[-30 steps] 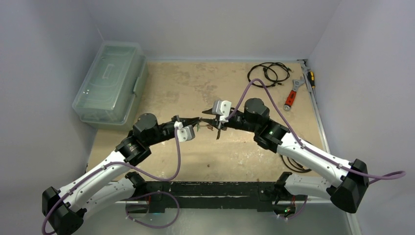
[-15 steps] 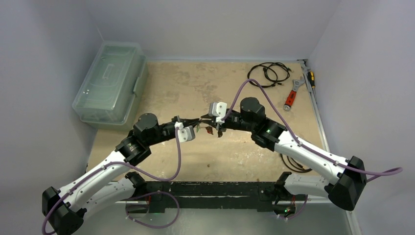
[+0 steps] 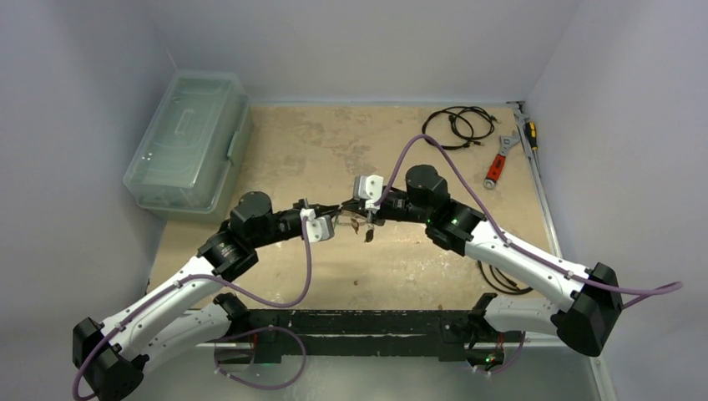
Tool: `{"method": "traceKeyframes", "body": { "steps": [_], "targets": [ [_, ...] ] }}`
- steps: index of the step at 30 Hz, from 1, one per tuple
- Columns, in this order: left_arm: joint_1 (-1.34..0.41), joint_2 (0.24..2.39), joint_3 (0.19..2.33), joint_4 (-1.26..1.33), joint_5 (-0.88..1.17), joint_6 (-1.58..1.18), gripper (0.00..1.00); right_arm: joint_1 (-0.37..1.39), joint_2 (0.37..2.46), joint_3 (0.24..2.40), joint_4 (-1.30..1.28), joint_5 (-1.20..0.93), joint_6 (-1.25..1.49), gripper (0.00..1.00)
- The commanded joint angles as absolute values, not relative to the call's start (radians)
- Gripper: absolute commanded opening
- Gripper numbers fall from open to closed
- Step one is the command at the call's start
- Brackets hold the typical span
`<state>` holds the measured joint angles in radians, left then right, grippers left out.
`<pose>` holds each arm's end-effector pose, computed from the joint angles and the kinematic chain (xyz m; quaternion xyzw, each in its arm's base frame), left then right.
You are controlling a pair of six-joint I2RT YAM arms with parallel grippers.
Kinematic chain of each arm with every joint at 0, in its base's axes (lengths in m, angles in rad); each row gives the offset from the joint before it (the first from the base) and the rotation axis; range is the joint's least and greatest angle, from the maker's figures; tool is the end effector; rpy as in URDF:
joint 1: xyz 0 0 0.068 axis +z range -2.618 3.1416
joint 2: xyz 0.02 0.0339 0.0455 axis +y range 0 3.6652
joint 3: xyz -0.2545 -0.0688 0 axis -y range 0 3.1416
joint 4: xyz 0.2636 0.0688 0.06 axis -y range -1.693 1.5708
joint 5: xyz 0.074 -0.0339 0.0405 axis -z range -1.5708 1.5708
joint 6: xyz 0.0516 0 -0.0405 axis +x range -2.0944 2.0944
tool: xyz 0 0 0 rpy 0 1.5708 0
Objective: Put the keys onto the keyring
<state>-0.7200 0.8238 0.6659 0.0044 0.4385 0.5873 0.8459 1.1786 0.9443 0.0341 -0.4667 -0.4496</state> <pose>0.1631 -0.1722 0.2996 0.5630 0.5022 -0.2069 0.6229 0.1887 0.2480 0.3220 -0.5712 0.5124 0.2967 0.5685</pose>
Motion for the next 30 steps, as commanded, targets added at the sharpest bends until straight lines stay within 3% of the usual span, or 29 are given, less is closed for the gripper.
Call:
{"method": "traceKeyframes", "body": {
  "steps": [1,4,6,13,21,30],
  "targets": [
    [-0.724,0.816,0.718,0.096,0.473,0.596,0.00,0.856,1.176,0.996,0.045,-0.508,-0.441,0.00],
    [-0.724,0.804,0.714,0.103,0.447,0.592,0.26,0.856,1.159,0.987,0.072,-0.471,-0.438,0.00],
    [-0.726,0.784,0.701,0.122,0.426,0.584,0.38,0.856,1.141,0.975,0.100,-0.433,-0.430,0.00],
    [-0.725,0.725,0.688,0.148,0.399,0.573,0.55,0.856,1.113,0.938,0.196,-0.221,-0.401,0.00],
    [-0.724,0.700,0.667,0.179,0.355,0.573,0.56,0.856,1.064,0.903,0.246,-0.155,-0.383,0.00],
    [-0.722,0.702,0.671,0.158,0.323,0.601,0.48,0.856,0.969,0.849,0.262,-0.251,-0.393,0.00]
  ]
}}
